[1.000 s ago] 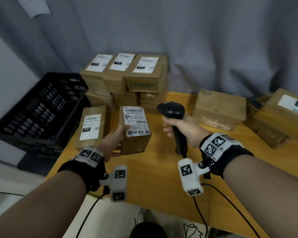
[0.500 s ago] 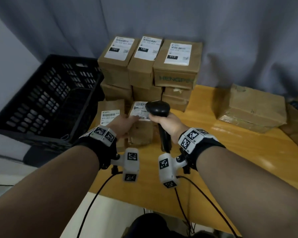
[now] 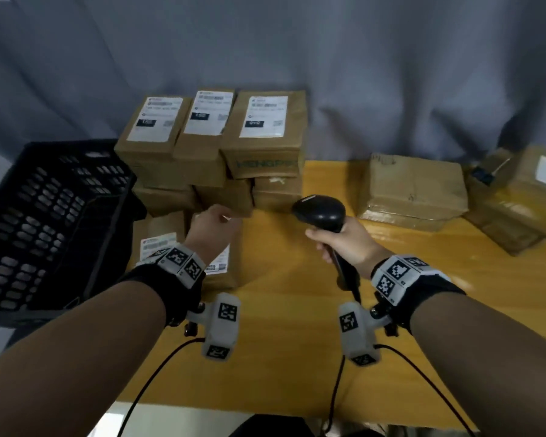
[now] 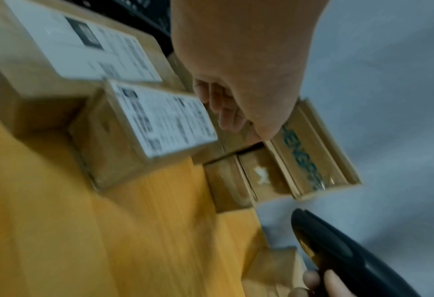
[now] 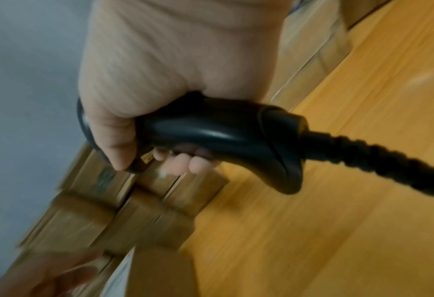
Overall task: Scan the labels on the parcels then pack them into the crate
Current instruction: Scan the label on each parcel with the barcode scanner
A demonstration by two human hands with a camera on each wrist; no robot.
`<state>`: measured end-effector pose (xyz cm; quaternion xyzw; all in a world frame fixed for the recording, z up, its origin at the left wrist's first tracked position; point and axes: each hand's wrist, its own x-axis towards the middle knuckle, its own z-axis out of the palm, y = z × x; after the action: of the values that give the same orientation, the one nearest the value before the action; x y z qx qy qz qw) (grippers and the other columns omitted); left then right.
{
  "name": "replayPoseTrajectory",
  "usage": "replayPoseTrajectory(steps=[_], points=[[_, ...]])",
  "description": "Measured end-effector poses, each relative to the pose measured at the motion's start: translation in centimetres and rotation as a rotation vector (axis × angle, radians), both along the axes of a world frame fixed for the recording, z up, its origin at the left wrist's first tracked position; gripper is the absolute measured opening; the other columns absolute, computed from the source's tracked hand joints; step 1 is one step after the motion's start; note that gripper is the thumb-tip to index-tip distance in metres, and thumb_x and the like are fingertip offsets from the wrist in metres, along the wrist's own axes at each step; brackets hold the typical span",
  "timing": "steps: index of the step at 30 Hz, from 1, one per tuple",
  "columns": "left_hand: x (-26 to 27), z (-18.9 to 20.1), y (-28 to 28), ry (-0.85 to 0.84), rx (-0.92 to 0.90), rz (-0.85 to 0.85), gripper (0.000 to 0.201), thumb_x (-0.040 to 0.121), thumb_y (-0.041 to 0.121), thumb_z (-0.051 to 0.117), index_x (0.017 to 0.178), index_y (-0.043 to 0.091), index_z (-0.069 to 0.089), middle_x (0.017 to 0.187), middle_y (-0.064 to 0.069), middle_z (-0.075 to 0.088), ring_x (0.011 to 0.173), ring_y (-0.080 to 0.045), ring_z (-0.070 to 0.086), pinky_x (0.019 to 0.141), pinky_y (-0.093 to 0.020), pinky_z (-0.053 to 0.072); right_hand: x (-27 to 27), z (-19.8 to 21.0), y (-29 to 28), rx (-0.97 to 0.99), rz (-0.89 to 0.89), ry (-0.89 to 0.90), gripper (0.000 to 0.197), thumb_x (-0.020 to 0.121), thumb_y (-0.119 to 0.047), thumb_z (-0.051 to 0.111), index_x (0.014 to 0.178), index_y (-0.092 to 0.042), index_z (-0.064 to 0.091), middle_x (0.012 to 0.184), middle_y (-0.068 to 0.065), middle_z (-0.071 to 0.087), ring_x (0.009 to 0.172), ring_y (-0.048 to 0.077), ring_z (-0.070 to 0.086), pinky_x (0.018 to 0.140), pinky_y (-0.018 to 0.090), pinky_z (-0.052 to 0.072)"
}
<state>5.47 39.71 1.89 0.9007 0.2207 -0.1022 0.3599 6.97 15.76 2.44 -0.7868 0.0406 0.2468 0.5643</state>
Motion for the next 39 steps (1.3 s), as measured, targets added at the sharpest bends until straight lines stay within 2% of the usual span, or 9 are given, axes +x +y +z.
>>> replayPoseTrajectory(steps=[9, 13, 16, 21, 26, 28, 31, 34, 39], points=[[6.4, 1.5, -18.6, 0.086, -0.182, -0.302, 0.027, 0.094, 0.033, 0.053, 0.087, 0.007, 0.056, 0.069, -0.006, 0.049, 0.065, -0.025, 0.046, 0.055, -0.03, 0.032, 4.8, 4.2, -17.7, -0.279, -0.238, -0.318, 0.012, 0.086, -0.022, 0.07, 0.088, -0.015, 0.061, 0.076, 0.004, 0.062, 0.07, 0.015, 0.057, 0.064, 0.026, 0.041], [10.8, 1.0, -24.7, 0.098, -0.149, -0.315, 0.035, 0.094, 0.031, 0.051, 0.099, -0.002, 0.06, 0.086, -0.019, 0.062, 0.074, -0.024, 0.051, 0.067, -0.03, 0.038, 8.6, 3.8, -24.4, -0.474, -0.15, -0.304, 0.042, 0.083, -0.018, 0.07, 0.121, -0.01, 0.055, 0.102, 0.009, 0.064, 0.098, 0.024, 0.059, 0.078, 0.027, 0.038], [12.8, 0.4, -27.4, 0.184, -0.146, -0.251, 0.045, 0.097, 0.036, 0.047, 0.125, 0.002, 0.055, 0.125, -0.017, 0.058, 0.107, -0.031, 0.055, 0.081, -0.028, 0.034, 10.8, 1.6, -27.0, -0.578, -0.051, -0.208, 0.047, 0.083, -0.022, 0.071, 0.125, -0.008, 0.055, 0.108, 0.008, 0.062, 0.107, 0.027, 0.059, 0.079, 0.027, 0.037], [13.7, -1.6, -28.2, 0.232, -0.278, -0.108, 0.072, 0.093, 0.057, 0.047, 0.144, 0.006, 0.038, 0.145, -0.014, 0.044, 0.13, -0.034, 0.045, 0.109, -0.043, 0.036, 11.7, -1.8, -26.5, -0.37, -0.062, -0.187, 0.05, 0.083, -0.023, 0.071, 0.128, -0.012, 0.052, 0.112, 0.004, 0.061, 0.104, 0.02, 0.055, 0.085, 0.027, 0.038], [11.5, -2.4, -28.5, 0.248, -0.459, 0.064, 0.064, 0.091, 0.056, 0.052, 0.138, 0.013, 0.047, 0.132, -0.003, 0.054, 0.123, -0.025, 0.047, 0.101, -0.041, 0.04, 10.7, -3.3, -24.5, -0.233, -0.116, -0.185, 0.018, 0.083, -0.017, 0.07, 0.099, -0.011, 0.063, 0.092, 0.012, 0.066, 0.088, 0.023, 0.063, 0.084, 0.035, 0.05], [10.5, -2.8, -29.1, 0.279, -0.451, 0.06, 0.058, 0.091, 0.057, 0.051, 0.132, 0.015, 0.05, 0.127, -0.007, 0.05, 0.119, -0.029, 0.048, 0.098, -0.042, 0.041, 10.5, -3.5, -23.8, -0.353, -0.103, -0.227, 0.024, 0.083, -0.017, 0.07, 0.103, -0.006, 0.063, 0.093, 0.006, 0.057, 0.094, 0.019, 0.055, 0.079, 0.019, 0.037], [10.2, -3.1, -29.1, 0.246, -0.439, 0.08, 0.038, 0.092, 0.055, 0.051, 0.1, 0.018, 0.055, 0.093, -0.005, 0.047, 0.088, -0.024, 0.049, 0.086, -0.039, 0.041, 11.3, -3.3, -23.8, -0.497, -0.202, -0.231, 0.049, 0.082, -0.029, 0.069, 0.122, -0.003, 0.055, 0.116, 0.016, 0.056, 0.119, 0.034, 0.049, 0.096, 0.03, 0.039], [10.8, -3.5, -28.5, 0.239, -0.465, 0.076, 0.071, 0.093, 0.051, 0.054, 0.148, 0.016, 0.029, 0.145, -0.011, 0.041, 0.127, -0.031, 0.046, 0.105, -0.047, 0.042, 12.7, -3.3, -24.6, -0.645, -0.148, -0.144, 0.069, 0.082, -0.04, 0.066, 0.138, -0.007, 0.044, 0.144, 0.019, 0.038, 0.133, 0.039, 0.033, 0.109, 0.039, 0.028], [10.4, -3.8, -27.6, 0.258, -0.555, 0.083, 0.064, 0.097, 0.044, 0.051, 0.15, 0.015, 0.029, 0.15, -0.009, 0.038, 0.13, -0.029, 0.046, 0.105, -0.045, 0.043, 13.7, -4.0, -24.8, -0.624, -0.113, -0.043, 0.069, 0.083, -0.043, 0.066, 0.14, -0.013, 0.042, 0.142, 0.013, 0.044, 0.13, 0.036, 0.041, 0.106, 0.042, 0.033]])
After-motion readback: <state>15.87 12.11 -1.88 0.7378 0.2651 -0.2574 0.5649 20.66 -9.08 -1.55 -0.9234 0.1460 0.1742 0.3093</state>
